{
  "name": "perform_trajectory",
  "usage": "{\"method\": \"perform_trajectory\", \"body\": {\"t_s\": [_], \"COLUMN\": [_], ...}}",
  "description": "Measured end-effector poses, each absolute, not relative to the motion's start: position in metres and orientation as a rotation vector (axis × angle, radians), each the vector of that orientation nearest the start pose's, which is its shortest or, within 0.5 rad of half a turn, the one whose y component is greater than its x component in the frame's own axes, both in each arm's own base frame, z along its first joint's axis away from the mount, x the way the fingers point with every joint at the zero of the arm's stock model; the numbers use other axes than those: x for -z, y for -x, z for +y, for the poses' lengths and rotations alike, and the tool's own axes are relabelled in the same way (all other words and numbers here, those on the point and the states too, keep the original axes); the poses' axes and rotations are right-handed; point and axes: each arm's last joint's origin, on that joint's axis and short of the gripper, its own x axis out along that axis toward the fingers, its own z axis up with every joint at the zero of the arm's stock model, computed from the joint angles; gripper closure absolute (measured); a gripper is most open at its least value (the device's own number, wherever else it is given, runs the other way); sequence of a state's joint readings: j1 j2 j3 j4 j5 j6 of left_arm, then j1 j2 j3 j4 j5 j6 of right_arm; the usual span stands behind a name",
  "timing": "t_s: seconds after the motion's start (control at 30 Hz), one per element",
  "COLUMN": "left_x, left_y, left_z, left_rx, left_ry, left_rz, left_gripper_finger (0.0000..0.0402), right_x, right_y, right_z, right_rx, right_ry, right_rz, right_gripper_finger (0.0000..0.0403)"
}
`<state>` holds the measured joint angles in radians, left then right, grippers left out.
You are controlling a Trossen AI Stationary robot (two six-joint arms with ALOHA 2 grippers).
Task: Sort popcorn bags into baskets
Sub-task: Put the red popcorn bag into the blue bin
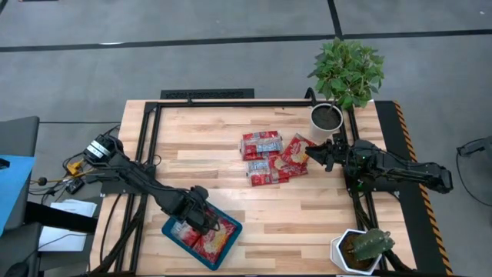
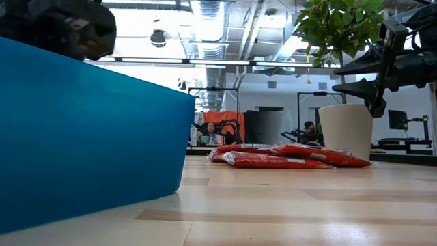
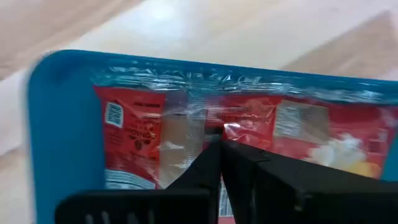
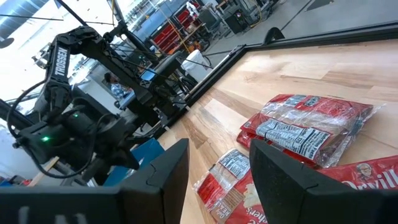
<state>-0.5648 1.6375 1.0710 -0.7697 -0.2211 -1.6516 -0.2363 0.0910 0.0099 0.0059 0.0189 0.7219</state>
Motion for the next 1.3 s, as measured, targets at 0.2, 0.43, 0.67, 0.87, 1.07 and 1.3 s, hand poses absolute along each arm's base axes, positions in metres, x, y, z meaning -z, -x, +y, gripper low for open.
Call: {"method": "perform_trajectory", "body": {"t_s": [0.2, 0.43, 0.67, 0.87, 1.07, 1.3], "left_x": [-0.2, -0.245, -0.289, -0.3, -0.282, -0.248], "left_y": [-0.257, -0.269, -0.299, -0.338, -0.362, -0.382], "left_z": [-0.156, -0.153, -0.113, -0.038, 0.048, 0.11], "left_rx": [-0.732, -0.623, -0.547, -0.478, -0.518, -0.5], "left_ry": [0.964, 0.957, 0.652, 0.488, 0.36, 0.29], "left_rz": [1.097, 0.969, 0.759, 0.661, 0.654, 0.708], "left_gripper_finger": [0.0401, 0.0401, 0.0337, 0.023, 0.0152, 0.0139], "right_x": [-0.16, -0.16, -0.16, -0.16, -0.16, -0.16], "right_y": [-0.1, -0.1, -0.1, -0.1, -0.1, -0.1], "right_z": [-0.025, -0.025, -0.025, -0.025, -0.025, -0.025], "right_rx": [0.271, 0.272, 0.277, 0.277, 0.277, 0.279], "right_ry": [-0.726, -0.705, -0.702, -0.699, -0.701, -0.7], "right_rz": [-0.021, -0.018, -0.02, -0.019, -0.02, -0.02], "right_gripper_finger": [0.0215, 0.0211, 0.0201, 0.0197, 0.0199, 0.0193]}}
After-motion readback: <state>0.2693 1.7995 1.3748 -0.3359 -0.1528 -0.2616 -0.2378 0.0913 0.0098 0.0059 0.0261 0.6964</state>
